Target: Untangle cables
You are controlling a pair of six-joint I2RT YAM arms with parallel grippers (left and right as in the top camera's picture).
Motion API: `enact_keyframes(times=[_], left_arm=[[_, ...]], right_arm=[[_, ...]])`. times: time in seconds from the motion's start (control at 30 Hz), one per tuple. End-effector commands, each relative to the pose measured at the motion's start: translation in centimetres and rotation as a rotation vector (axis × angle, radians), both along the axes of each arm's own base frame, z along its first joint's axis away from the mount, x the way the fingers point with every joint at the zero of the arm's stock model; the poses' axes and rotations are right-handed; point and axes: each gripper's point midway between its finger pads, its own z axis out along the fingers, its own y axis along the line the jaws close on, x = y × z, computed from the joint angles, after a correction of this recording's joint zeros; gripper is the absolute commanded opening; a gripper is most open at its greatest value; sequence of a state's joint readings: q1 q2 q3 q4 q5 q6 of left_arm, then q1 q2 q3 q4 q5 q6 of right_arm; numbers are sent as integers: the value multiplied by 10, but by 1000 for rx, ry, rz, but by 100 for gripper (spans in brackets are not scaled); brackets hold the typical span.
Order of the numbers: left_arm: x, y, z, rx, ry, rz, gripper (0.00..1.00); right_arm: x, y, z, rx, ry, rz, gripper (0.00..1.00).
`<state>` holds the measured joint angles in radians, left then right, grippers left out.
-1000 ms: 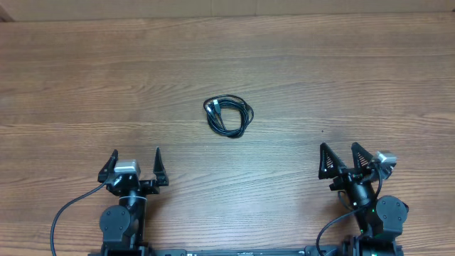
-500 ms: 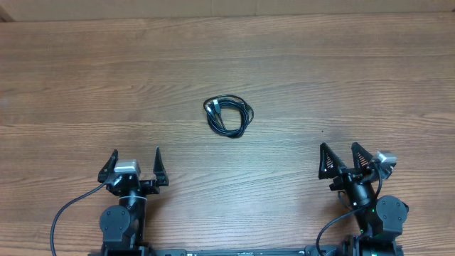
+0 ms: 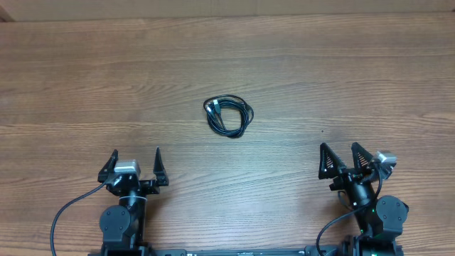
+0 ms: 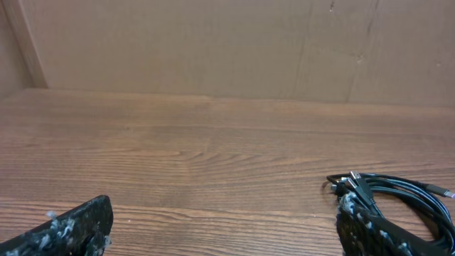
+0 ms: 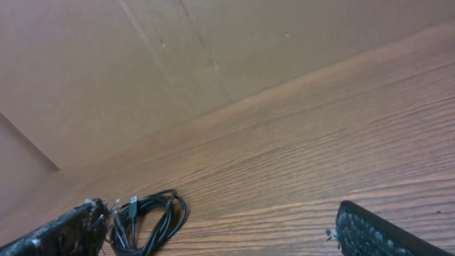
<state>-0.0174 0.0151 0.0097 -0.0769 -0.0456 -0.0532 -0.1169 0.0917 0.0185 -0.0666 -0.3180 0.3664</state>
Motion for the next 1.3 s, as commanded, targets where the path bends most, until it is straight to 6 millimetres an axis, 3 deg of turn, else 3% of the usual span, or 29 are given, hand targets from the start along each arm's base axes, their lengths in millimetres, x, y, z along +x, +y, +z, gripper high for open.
enact_keyframes(times=[0.0, 0.8, 1.0, 1.13, 1.2, 1.27], left_arm=[[0, 3, 1, 6, -9, 16, 100], [0, 3, 1, 6, -10, 16, 100], [0, 0, 6, -26, -28, -1, 100], [0, 8, 5, 6, -26, 42, 100], [0, 5, 0, 5, -6, 26, 100], [0, -12, -1, -20, 0, -72, 100]], right_arm=[[0, 2, -3, 5, 3, 10, 100], [0, 2, -3, 5, 2, 10, 100], [2, -7, -3, -7, 2, -42, 100], [2, -7, -4, -7, 8, -46, 100], [2, -6, -6, -5, 16, -38, 100], [3, -8, -8, 20, 33, -53, 100]])
